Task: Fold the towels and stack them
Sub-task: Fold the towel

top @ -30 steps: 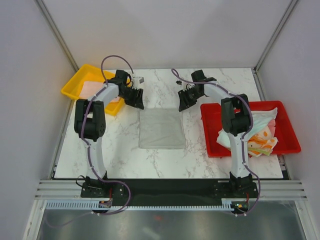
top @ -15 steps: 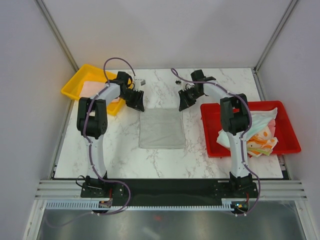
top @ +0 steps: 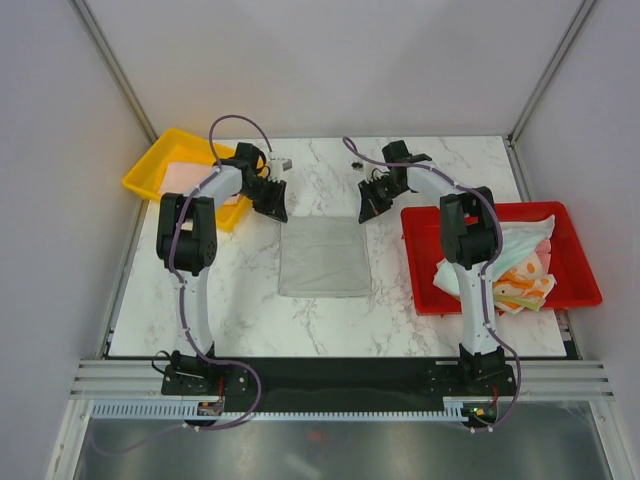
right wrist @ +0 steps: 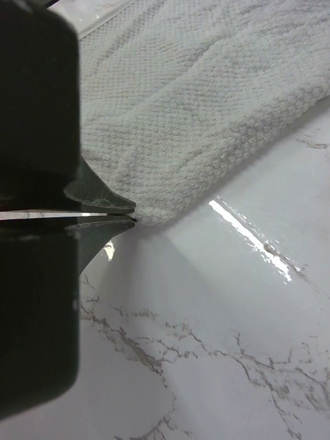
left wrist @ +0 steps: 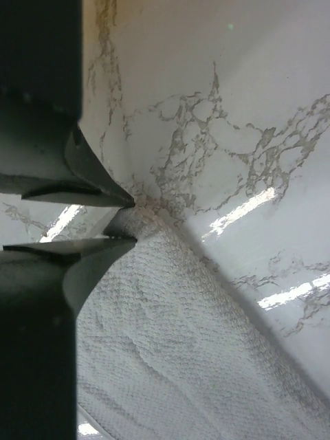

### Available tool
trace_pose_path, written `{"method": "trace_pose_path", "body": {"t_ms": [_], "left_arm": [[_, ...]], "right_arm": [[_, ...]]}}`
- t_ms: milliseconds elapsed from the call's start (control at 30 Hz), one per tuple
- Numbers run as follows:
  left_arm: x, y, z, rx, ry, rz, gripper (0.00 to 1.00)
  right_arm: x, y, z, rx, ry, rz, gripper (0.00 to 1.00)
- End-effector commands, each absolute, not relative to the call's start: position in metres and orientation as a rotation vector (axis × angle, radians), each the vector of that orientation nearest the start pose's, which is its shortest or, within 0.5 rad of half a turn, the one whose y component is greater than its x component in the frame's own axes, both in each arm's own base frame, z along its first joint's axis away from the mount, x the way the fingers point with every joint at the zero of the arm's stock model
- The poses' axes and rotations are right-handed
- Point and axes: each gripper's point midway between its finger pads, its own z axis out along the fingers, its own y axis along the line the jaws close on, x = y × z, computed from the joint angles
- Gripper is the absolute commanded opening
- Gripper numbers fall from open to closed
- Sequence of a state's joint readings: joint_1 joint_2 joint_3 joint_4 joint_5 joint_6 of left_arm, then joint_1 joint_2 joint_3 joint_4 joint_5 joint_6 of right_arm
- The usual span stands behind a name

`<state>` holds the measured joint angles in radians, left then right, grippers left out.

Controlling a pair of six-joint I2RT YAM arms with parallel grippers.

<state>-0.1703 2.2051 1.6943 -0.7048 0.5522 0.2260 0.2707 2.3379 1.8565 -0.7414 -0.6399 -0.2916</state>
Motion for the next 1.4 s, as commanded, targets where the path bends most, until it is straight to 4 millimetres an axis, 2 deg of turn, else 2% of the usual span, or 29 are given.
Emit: {"method": "trace_pose_path", "body": {"t_ms": [0,33,67,100,200,267,400,533,600,700,767,800,833,867,900,933,1000,1067,1200,1233,1267,1333,1367], "left_arm": [[0.452,-0.167,0.039,0.716,2.538,-0.761,0.26],[0.453,-0.169,0.042,0.713,2.529,-0.777,0.18],[0.453,-0.171,0.044,0.716,2.520,-0.792,0.05],[0.455,-0.172,0.047,0.713,2.510,-0.796,0.02],[0.458,-0.171,0.050,0.686,2.512,-0.786,0.02],[0.460,-0.172,0.058,0.675,2.500,-0.776,0.02],[0.462,-0.181,0.080,0.655,2.432,-0.809,0.02],[0.458,-0.188,0.090,0.633,2.398,-0.837,0.02],[0.455,-0.189,0.093,0.629,2.397,-0.831,0.02],[0.449,-0.186,0.093,0.625,2.405,-0.790,0.02],[0.445,-0.183,0.099,0.622,2.397,-0.769,0.02],[0.443,-0.183,0.101,0.623,2.392,-0.760,0.02],[0.442,-0.183,0.110,0.625,2.374,-0.751,0.02],[0.438,-0.181,0.109,0.618,2.378,-0.748,0.02],[0.436,-0.180,0.109,0.615,2.382,-0.738,0.02],[0.432,-0.178,0.115,0.612,2.373,-0.726,0.02],[0.427,-0.177,0.119,0.610,2.365,-0.725,0.02],[0.419,-0.176,0.122,0.608,2.363,-0.722,0.02],[0.405,-0.174,0.123,0.598,2.373,-0.716,0.02],[0.401,-0.175,0.124,0.602,2.372,-0.715,0.02],[0.395,-0.173,0.117,0.595,2.396,-0.700,0.02],[0.389,-0.172,0.121,0.596,2.391,-0.681,0.02],[0.382,-0.172,0.117,0.580,2.412,-0.690,0.02]], "right_arm": [[0.453,0.225,0.030,-0.901,2.462,0.892,0.00],[0.453,0.226,0.031,-0.902,2.461,0.890,0.00],[0.454,0.226,0.031,-0.902,2.456,0.889,0.00],[0.454,0.225,0.031,-0.898,2.460,0.884,0.00],[0.460,0.224,0.031,-0.871,2.464,0.850,0.00],[0.465,0.222,0.038,-0.852,2.449,0.808,0.00],[0.470,0.221,0.064,-0.850,2.353,0.755,0.00],[0.466,0.221,0.090,-0.839,2.283,0.752,0.00],[0.465,0.220,0.096,-0.828,2.268,0.740,0.00],[0.459,0.216,0.103,-0.817,2.251,0.720,0.00],[0.452,0.214,0.105,-0.807,2.241,0.721,0.00],[0.445,0.214,0.099,-0.799,2.260,0.734,0.00],[0.442,0.215,0.105,-0.796,2.248,0.746,0.00],[0.442,0.215,0.108,-0.787,2.239,0.746,0.00],[0.434,0.215,0.103,-0.786,2.249,0.753,0.00],[0.435,0.214,0.113,-0.773,2.224,0.737,0.00],[0.427,0.212,0.110,-0.765,2.237,0.729,0.00],[0.423,0.209,0.118,-0.744,2.220,0.715,0.00],[0.402,0.207,0.113,-0.728,2.247,0.701,0.00],[0.399,0.208,0.121,-0.725,2.230,0.697,0.00],[0.396,0.208,0.121,-0.716,2.237,0.701,0.00],[0.386,0.211,0.125,-0.712,2.238,0.707,0.00],[0.382,0.212,0.126,-0.699,2.243,0.716,0.00]]}}
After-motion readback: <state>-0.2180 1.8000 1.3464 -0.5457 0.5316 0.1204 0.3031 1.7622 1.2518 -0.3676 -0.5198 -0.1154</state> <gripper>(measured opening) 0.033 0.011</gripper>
